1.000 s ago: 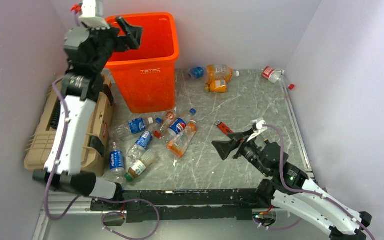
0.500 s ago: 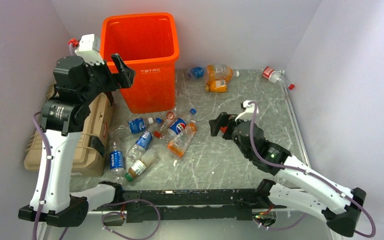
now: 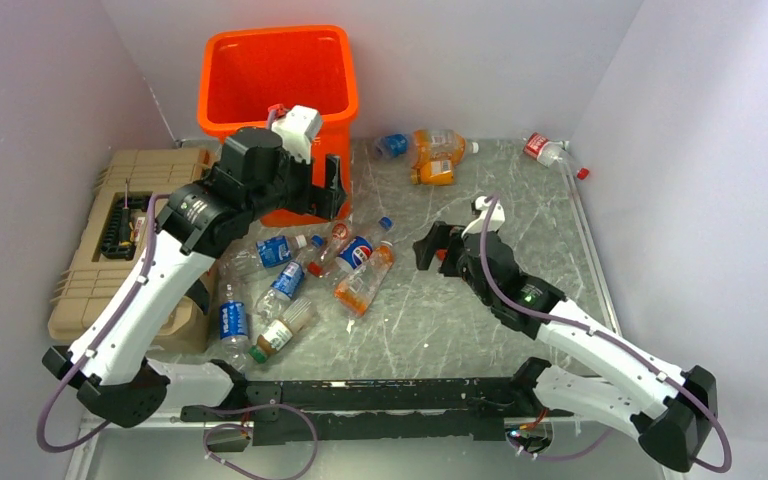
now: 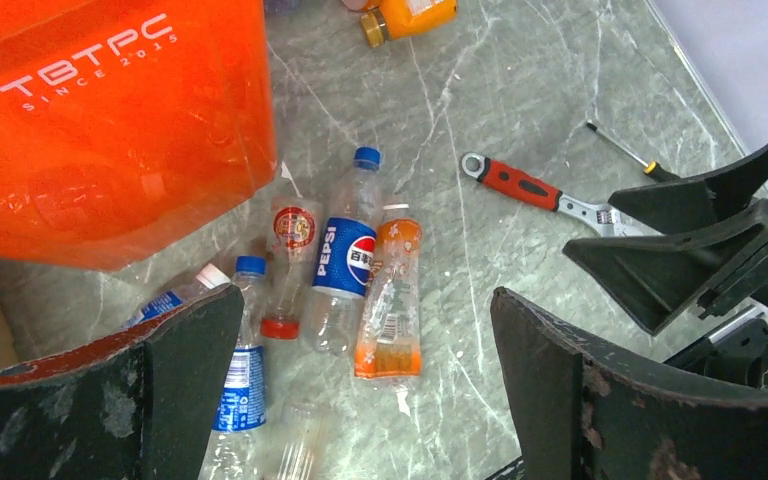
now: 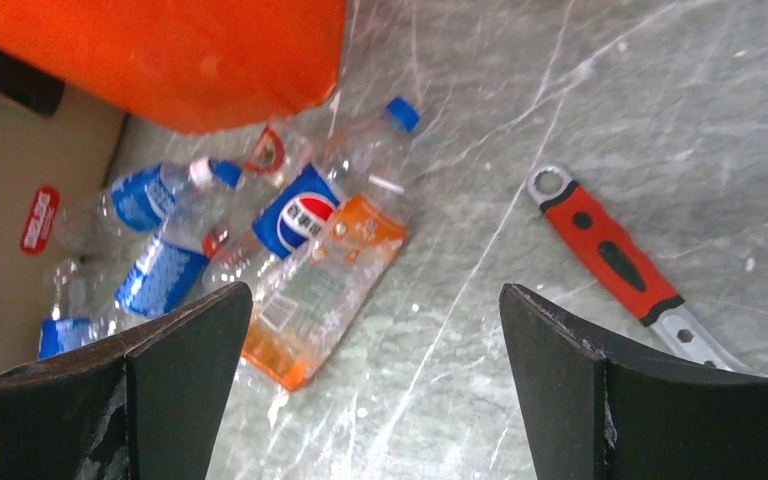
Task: Put the plastic bottles in the bin
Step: Pick up the plastic bottle at the center of the board.
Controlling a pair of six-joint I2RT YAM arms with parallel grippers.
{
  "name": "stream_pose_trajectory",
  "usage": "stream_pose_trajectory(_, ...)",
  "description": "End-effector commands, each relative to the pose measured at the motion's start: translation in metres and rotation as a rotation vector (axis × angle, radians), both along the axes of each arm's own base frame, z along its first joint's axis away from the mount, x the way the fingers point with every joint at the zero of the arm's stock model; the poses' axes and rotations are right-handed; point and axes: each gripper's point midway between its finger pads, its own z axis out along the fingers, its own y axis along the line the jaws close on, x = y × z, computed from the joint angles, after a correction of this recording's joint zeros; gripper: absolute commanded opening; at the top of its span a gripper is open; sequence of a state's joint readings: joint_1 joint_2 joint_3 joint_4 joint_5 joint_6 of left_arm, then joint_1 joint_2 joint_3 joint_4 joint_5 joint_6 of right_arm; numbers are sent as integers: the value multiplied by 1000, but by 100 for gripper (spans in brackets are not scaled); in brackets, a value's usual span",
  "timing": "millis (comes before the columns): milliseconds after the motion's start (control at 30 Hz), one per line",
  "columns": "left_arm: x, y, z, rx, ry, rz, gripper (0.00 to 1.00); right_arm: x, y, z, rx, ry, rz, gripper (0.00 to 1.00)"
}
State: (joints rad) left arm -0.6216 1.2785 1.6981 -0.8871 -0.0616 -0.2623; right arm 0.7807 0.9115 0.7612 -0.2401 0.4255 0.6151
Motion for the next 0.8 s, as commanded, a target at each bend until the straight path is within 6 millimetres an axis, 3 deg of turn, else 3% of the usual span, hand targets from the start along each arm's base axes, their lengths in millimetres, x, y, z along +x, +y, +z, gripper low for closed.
stream_pose_trajectory(0, 1, 0, 20, -28, -130, -3, 99, -12, 21, -8, 51, -19, 148, 100)
stream_pose_trajectory(67, -1, -8, 16, -80, -130, -19, 99, -17, 25, -26, 52, 12, 173, 100)
stream_pose_trajectory(167, -4, -18, -7, -134, -31, -8, 100, -21, 32, -45, 57, 53, 205, 100)
stream_pose_trajectory(300, -15, -21, -56, -96, 145, 26, 99, -24, 50, -63, 74, 112, 266, 99)
stream_pose_trajectory(433, -34, -22, -90, -110, 240, 15, 100, -22, 70, -74, 130, 162, 300, 98)
stream_pose_trajectory(600, -50, -19, -119, -105, 265, -33, 100, -7, 85, -90, 183, 262, 217, 98)
stream_pose_trajectory(767, -43, -12, -146, -7, 269, -20, 99, 13, 97, -111, 193, 359, 110, 97)
